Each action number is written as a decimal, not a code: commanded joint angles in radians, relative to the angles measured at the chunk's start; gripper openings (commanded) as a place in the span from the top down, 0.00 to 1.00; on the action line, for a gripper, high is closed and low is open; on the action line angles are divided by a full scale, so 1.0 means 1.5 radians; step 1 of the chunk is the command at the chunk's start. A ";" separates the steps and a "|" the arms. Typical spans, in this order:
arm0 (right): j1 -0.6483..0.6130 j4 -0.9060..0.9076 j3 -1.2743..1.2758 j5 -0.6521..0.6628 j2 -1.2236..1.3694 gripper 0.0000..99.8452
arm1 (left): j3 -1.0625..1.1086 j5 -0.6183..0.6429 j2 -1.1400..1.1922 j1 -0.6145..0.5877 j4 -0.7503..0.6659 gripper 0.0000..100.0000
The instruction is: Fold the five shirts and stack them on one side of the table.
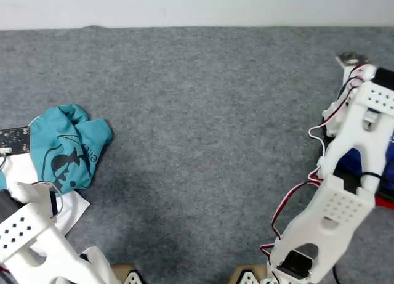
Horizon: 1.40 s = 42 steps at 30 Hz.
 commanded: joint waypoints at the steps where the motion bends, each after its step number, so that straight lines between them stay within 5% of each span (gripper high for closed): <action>1: -0.005 0.001 -0.005 -0.007 0.019 0.79 | -0.004 -0.005 -0.010 0.003 -0.013 0.99; 32: 0.061 -0.010 -0.052 0.075 0.113 0.82 | -0.003 -0.005 -0.006 0.003 -0.036 0.99; 42: 0.070 -0.031 -0.053 0.076 0.115 0.94 | -0.003 -0.005 -0.006 0.003 -0.036 0.99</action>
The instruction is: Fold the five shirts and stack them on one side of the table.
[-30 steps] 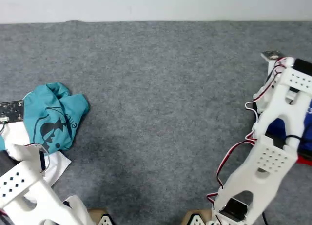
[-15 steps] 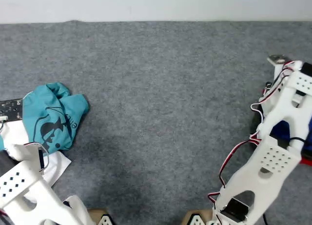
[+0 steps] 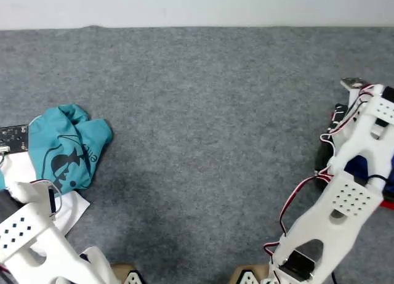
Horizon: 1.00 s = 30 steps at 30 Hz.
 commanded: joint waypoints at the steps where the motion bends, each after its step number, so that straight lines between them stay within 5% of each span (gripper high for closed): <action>1: 0.004 -0.002 -0.036 0.005 -0.005 0.94 | -0.003 -0.006 -0.006 0.003 -0.012 0.99; 20: 0.010 0.061 -0.147 0.017 -0.013 0.99 | -0.003 -0.006 -0.006 0.003 -0.012 0.99; 30: 0.011 0.062 0.006 0.104 -0.100 0.99 | -0.003 -0.006 -0.006 0.003 -0.012 0.99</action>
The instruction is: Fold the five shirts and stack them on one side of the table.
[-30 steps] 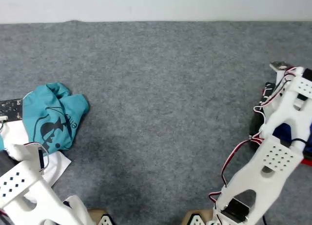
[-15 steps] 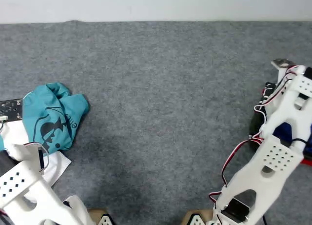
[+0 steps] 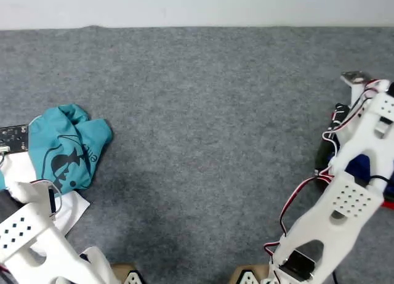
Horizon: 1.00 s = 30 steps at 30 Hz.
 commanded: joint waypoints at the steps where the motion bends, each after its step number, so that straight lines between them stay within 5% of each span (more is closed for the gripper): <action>1: 0.008 0.029 0.038 0.029 -0.082 0.99 | -0.003 -0.006 -0.006 0.003 -0.012 0.99; 13: 0.007 -0.023 0.065 0.023 -0.125 0.98 | -0.003 -0.005 -0.006 0.003 -0.010 0.99; 20: 0.008 -0.032 0.065 -0.018 -0.113 0.74 | -0.003 -0.005 -0.006 0.003 -0.008 0.99; 30: 0.002 -0.039 0.052 -0.033 -0.119 0.73 | 0.002 -0.005 -0.006 0.003 -0.008 0.99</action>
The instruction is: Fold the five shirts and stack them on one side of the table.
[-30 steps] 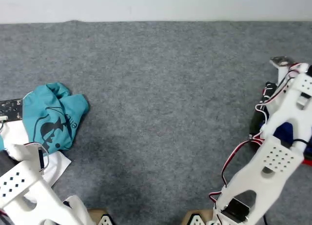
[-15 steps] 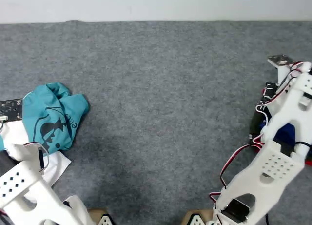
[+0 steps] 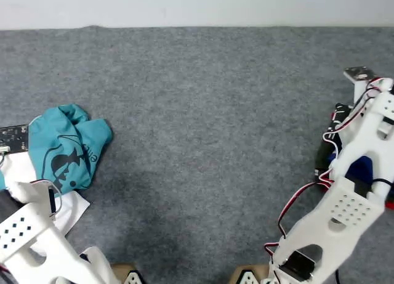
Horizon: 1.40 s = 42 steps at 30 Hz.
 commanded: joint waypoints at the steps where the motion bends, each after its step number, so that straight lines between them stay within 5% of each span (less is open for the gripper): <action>1: -0.001 -0.009 -0.025 -0.009 -0.034 0.73 | 0.008 -0.004 -0.008 0.003 -0.010 0.99; 10: -0.009 -0.166 -0.086 -0.099 -0.033 0.86 | 0.025 -0.004 -0.010 0.003 -0.012 0.99; 19: -0.062 -0.303 -0.082 -0.181 0.023 0.70 | 0.025 -0.004 -0.010 0.003 -0.012 0.99; 25: -0.061 -0.395 -0.082 -0.179 0.081 0.74 | 0.025 -0.004 -0.010 0.003 -0.012 0.99; 42: -0.021 -0.403 -0.081 -0.133 0.135 0.75 | 0.029 -0.004 -0.010 0.003 -0.012 0.99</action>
